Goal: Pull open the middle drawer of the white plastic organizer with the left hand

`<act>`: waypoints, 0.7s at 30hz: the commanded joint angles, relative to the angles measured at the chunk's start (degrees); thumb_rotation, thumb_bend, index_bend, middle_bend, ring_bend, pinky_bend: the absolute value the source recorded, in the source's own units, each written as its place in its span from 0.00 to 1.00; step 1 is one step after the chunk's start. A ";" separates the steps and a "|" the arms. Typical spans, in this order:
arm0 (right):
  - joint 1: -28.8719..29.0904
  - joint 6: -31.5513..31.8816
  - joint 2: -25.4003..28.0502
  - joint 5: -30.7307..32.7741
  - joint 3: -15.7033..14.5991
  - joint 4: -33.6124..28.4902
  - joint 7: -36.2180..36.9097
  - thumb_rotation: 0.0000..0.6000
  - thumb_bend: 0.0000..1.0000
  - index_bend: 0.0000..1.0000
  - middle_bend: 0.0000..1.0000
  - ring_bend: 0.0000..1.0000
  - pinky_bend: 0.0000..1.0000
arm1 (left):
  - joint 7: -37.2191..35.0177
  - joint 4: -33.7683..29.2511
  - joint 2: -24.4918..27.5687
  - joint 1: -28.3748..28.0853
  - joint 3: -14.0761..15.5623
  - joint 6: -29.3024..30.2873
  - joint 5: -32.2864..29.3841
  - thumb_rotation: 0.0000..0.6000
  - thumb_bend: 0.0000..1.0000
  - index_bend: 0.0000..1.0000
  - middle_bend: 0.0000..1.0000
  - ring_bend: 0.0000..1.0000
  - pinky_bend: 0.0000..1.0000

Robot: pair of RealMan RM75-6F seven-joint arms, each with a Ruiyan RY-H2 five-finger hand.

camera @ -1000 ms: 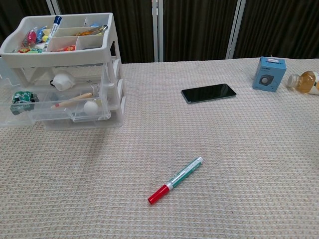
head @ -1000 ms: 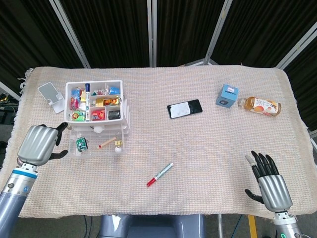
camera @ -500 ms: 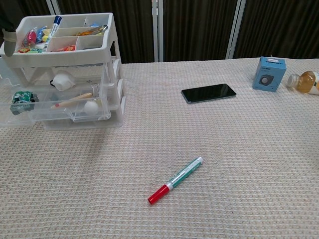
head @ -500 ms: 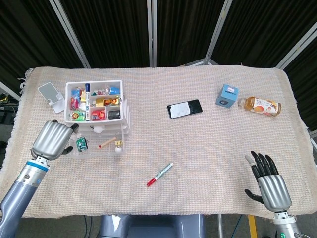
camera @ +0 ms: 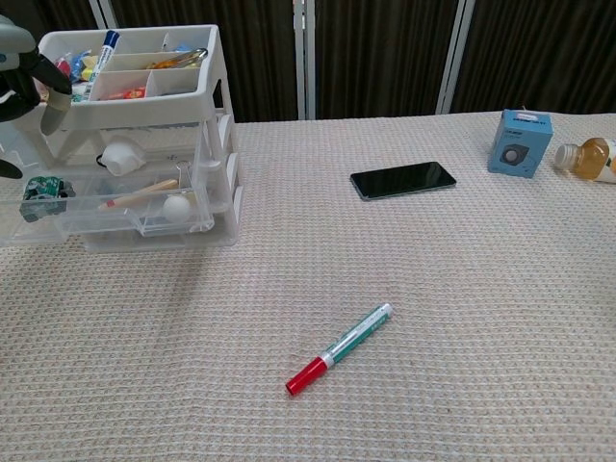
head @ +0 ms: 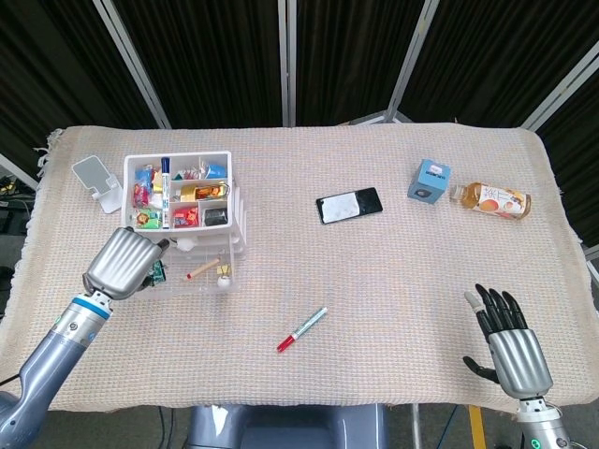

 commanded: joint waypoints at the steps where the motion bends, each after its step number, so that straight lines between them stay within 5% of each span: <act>1: 0.04 -0.13 -0.04 0.03 -0.06 0.03 -0.06 1.00 0.02 0.00 0.00 0.00 0.00 | 0.29 0.05 -0.06 -0.33 0.39 -0.51 -0.10 1.00 0.01 0.53 0.80 0.75 0.63; 21: 0.06 -0.35 -0.35 0.04 -0.25 0.22 -0.37 1.00 0.02 0.00 0.00 0.00 0.00 | 3.09 -1.25 2.12 -2.74 2.36 -3.71 -2.74 1.00 0.02 0.55 0.80 0.75 0.63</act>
